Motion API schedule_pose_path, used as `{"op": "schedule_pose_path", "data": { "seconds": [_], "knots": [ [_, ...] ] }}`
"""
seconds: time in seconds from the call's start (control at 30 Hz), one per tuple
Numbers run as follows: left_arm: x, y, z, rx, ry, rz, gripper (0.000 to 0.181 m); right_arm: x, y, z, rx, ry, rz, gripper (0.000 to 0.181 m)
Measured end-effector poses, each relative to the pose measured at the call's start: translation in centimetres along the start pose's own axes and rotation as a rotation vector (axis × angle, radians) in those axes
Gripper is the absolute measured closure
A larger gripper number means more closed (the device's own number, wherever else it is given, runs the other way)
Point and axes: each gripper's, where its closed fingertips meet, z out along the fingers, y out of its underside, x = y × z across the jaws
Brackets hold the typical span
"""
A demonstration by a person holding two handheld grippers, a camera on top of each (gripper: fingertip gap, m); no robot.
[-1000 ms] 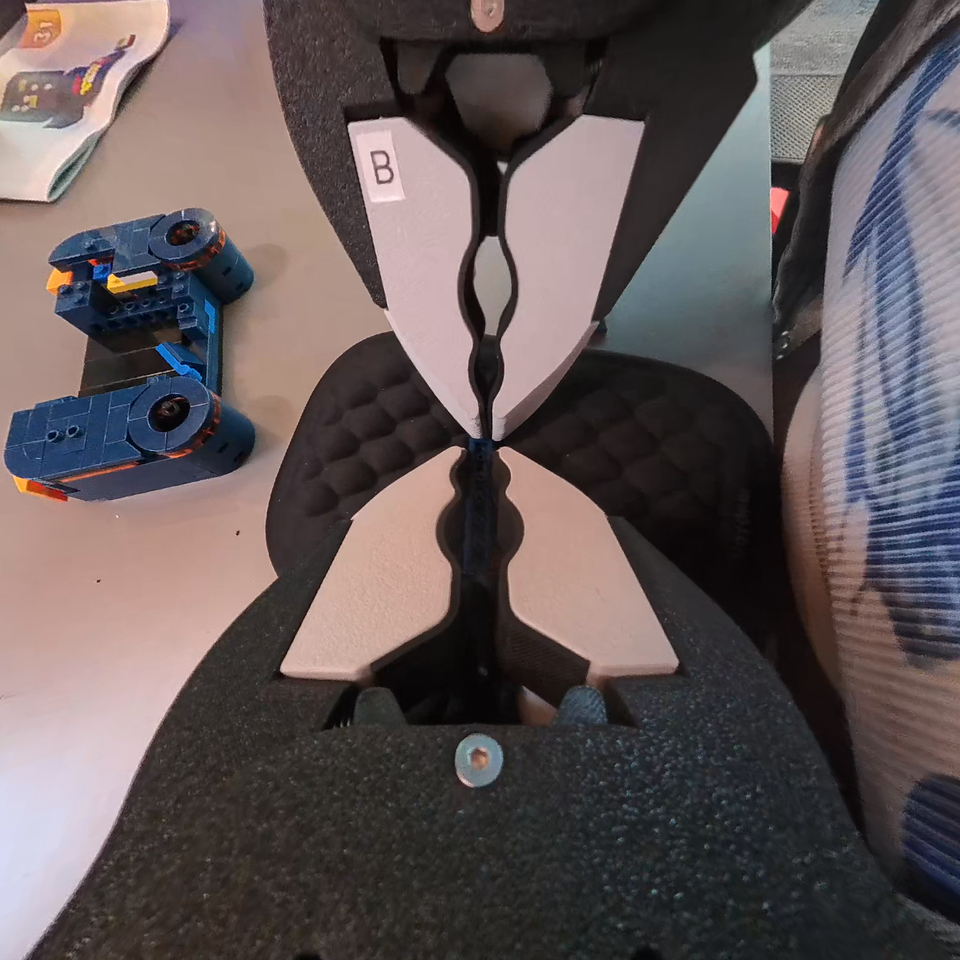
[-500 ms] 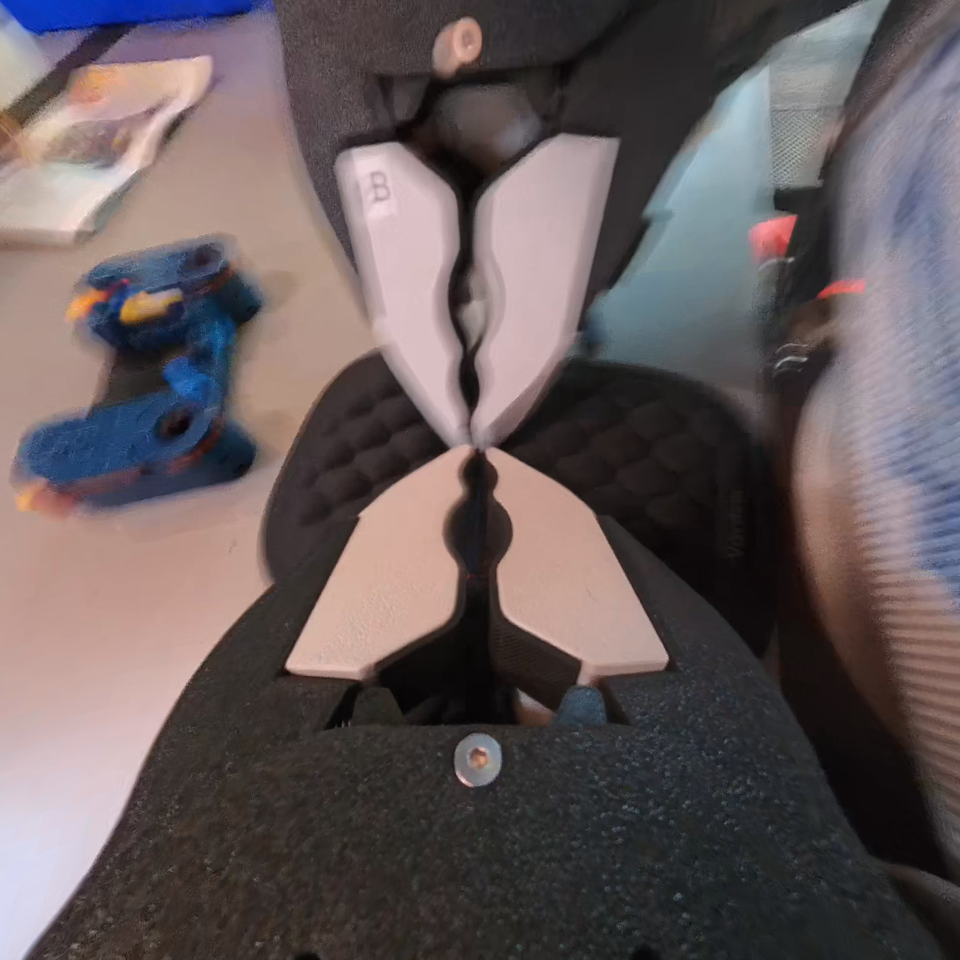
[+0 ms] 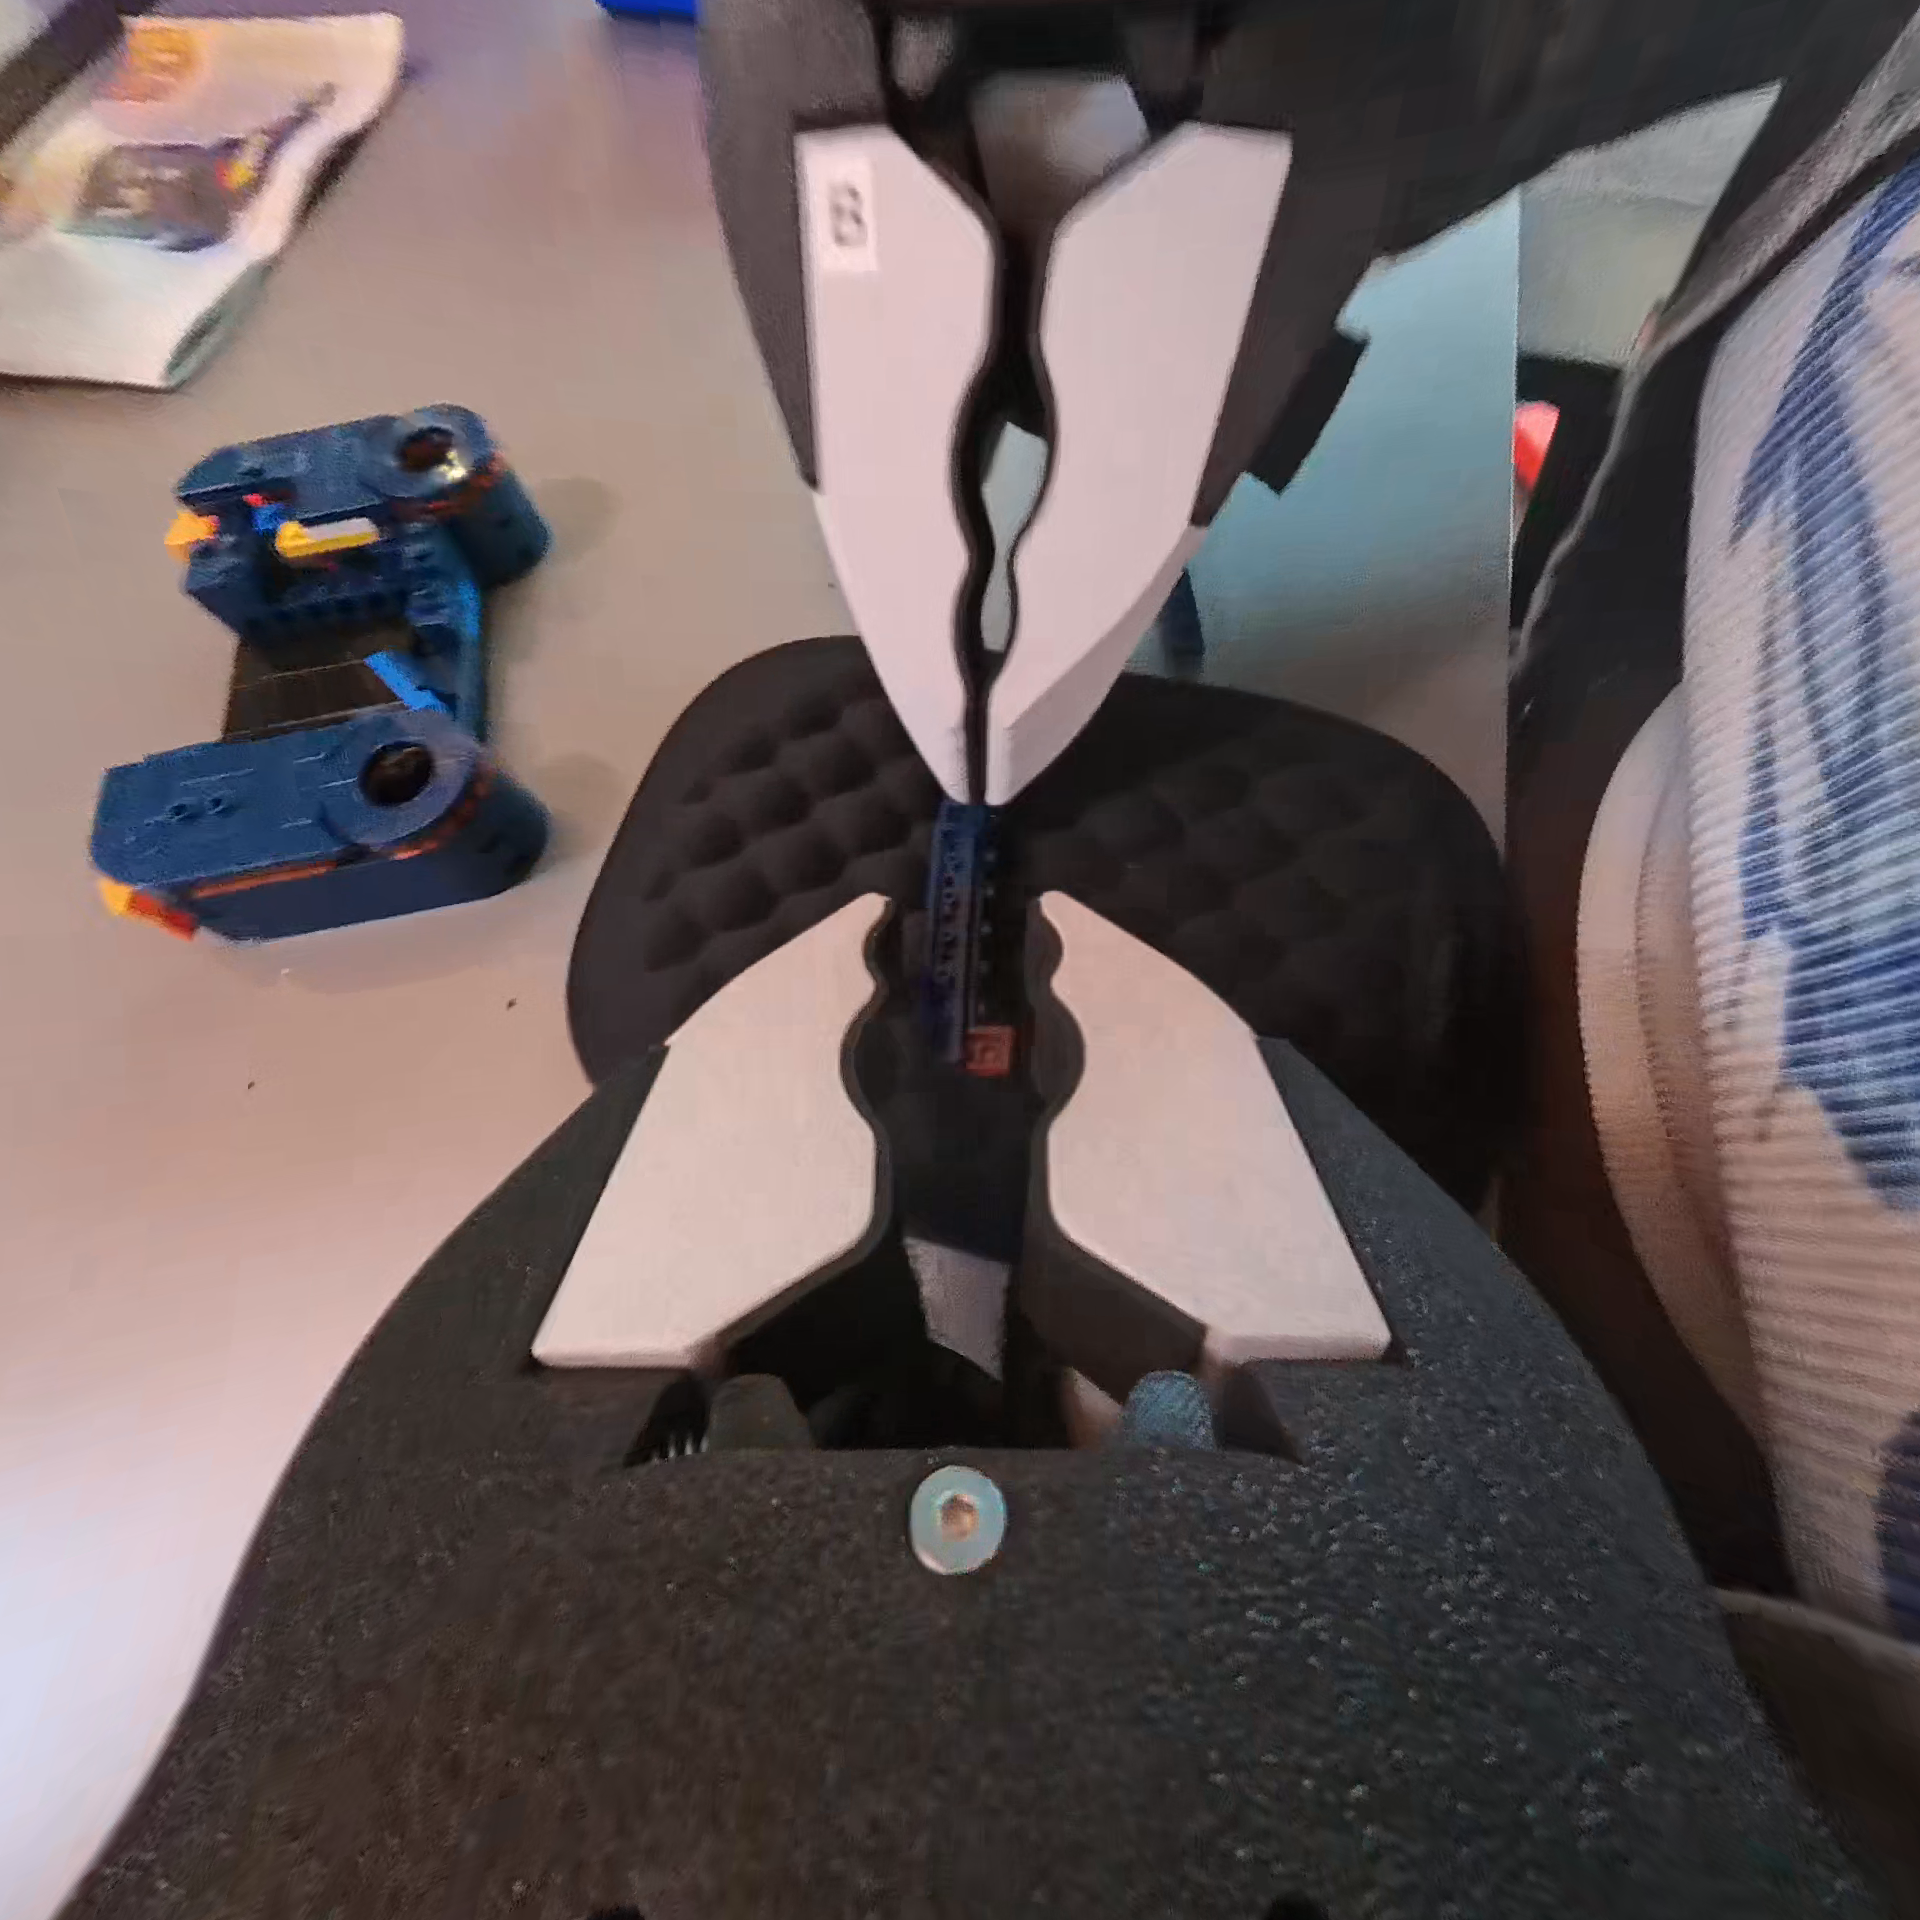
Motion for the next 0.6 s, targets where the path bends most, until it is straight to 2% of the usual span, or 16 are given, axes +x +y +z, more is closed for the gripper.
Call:
{"op": "schedule_pose_path", "data": {
  "seconds": [0.03,0.1,0.17,0.3,0.37,0.47,0.6],
  "knots": [
    [0.0,0.1,0.4,-0.020,-0.010,0.018,0.161,-0.1,-0.2,-0.3,0.013,0.000,-0.001,0.181],
    [0.0,0.1,0.9,-0.032,-0.003,0.013,0.171,0.1,-0.1,-0.6,0.033,0.005,0.019,0.153],
    [0.1,0.1,1.0,-0.030,0.023,-0.038,0.171,0.2,0.5,-0.4,0.042,-0.012,0.032,0.150],
    [0.2,-0.2,0.8,0.048,0.053,-0.082,0.172,-0.3,0.0,0.5,0.202,-0.063,0.022,0.153],
    [0.5,-1.6,0.1,0.181,0.080,-0.116,0.172,-0.5,-0.6,0.5,0.280,-0.080,-0.002,0.166],
    [0.6,-4.5,-2.2,0.427,0.066,-0.094,0.172,-0.8,-3.3,-2.1,0.505,-0.030,-0.118,0.168],
    [1.3,-7.1,-4.2,0.635,0.042,0.003,0.171,-1.7,-5.5,-4.8,0.552,0.080,-0.288,0.168]
  ]
}}
